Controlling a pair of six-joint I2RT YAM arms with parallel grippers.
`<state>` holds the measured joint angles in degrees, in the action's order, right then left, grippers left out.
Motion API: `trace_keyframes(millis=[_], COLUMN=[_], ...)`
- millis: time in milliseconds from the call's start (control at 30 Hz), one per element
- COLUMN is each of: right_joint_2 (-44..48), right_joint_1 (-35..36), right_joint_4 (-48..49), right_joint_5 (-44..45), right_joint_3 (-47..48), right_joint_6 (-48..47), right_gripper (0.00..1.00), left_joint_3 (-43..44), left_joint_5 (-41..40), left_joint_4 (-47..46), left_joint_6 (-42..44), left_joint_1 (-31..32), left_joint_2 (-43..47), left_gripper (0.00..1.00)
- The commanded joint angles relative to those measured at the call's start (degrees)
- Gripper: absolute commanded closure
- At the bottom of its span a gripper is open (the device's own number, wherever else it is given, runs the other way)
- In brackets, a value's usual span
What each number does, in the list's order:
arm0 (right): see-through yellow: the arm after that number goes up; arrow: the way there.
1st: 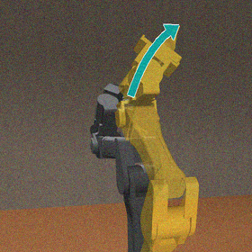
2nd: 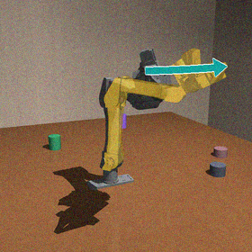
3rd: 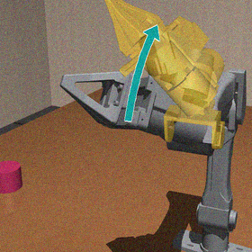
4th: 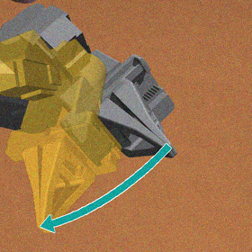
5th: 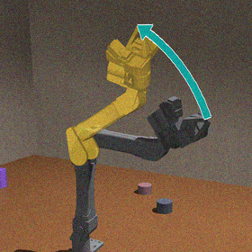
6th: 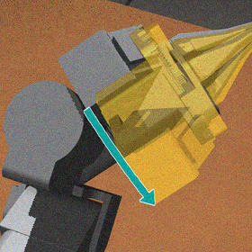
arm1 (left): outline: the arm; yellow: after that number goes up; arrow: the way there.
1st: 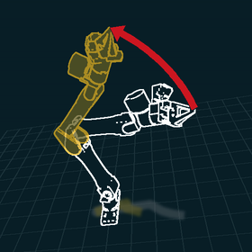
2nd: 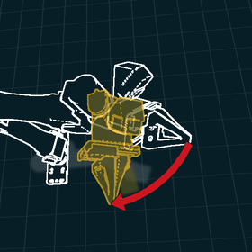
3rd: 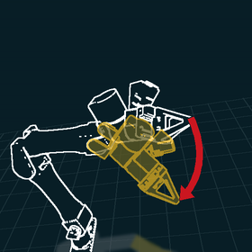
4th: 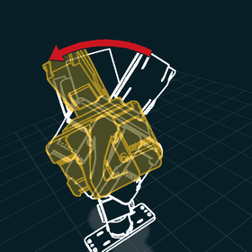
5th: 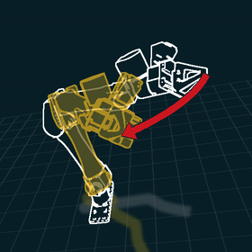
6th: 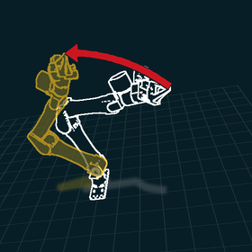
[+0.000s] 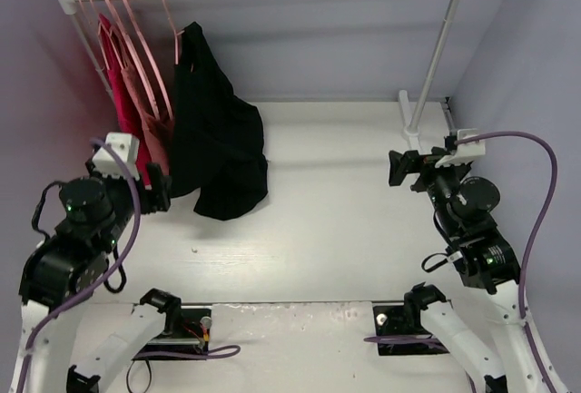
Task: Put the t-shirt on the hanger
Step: Reset both arms
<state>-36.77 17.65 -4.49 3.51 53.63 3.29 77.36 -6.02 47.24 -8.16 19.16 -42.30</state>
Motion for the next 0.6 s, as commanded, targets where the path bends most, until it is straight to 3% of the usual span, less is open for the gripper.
trace_keyframes(millis=[0,567], right_joint_2=[0.82,16.65], right_joint_1=[-0.16,0.01], right_joint_4=[-4.02,-0.26], right_joint_5=[3.70,11.26], right_joint_3=[0.87,-10.47], right_joint_6=[1.63,3.92], right_gripper=[0.00,0.00], left_joint_3=[-3.26,-25.59], left_joint_5=[-6.28,-12.17], left_joint_4=[4.87,2.07], left_joint_6=[-1.59,-3.70], left_joint_1=[-0.17,-0.17], left_joint_2=[4.58,24.28], left_gripper=[0.35,0.35])
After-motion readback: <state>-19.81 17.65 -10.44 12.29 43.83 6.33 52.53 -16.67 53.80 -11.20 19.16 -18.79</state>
